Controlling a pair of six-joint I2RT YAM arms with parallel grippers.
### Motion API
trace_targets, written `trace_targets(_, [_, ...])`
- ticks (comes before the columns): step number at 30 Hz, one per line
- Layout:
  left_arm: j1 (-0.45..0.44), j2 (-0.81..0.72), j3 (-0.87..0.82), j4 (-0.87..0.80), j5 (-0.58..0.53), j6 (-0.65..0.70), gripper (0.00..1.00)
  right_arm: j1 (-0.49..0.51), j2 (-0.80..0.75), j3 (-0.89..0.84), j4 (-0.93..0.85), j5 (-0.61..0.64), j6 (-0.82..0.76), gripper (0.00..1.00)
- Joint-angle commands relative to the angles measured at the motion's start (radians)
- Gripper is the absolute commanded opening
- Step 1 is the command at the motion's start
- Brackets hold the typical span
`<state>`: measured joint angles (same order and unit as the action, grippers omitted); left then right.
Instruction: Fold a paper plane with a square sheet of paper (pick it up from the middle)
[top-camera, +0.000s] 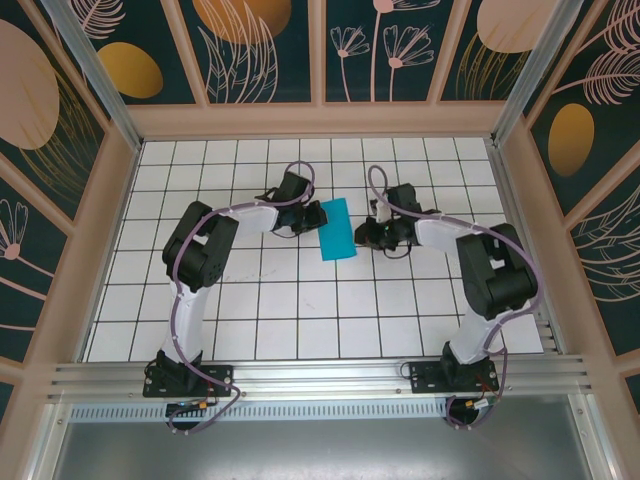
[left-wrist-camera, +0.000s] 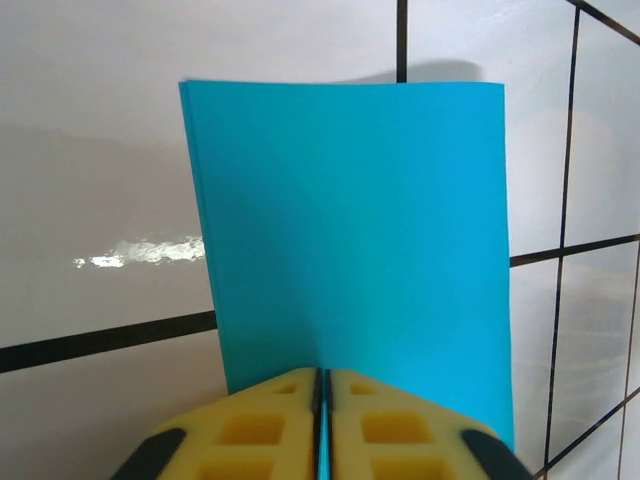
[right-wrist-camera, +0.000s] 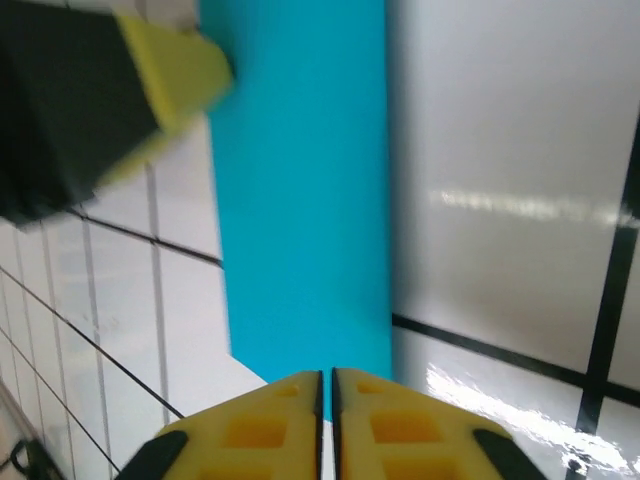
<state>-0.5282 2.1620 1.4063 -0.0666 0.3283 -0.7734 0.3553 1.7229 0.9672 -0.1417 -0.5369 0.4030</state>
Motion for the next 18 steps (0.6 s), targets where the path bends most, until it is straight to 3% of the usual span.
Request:
trace_targets(1, [0.011, -0.083, 0.075, -0.066, -0.003, 0.022, 0.22, 0.005, -0.032, 0.046, -0.028, 0.117, 0.013, 0.18])
trace_targets(5, [0.026, -0.144, 0.060, -0.050, -0.049, -0.006, 0.30, 0.028, 0.029, 0.090, -0.054, 0.172, 0.015, 0.20])
trace_targets(10, [0.075, -0.259, -0.086, -0.004, -0.123, -0.043, 0.37, 0.066, 0.126, 0.175, -0.083, 0.187, 0.047, 0.24])
trace_targets(18, [0.144, -0.383, -0.255, 0.021, -0.153, -0.014, 0.42, 0.122, 0.224, 0.243, -0.143, 0.273, 0.104, 0.28])
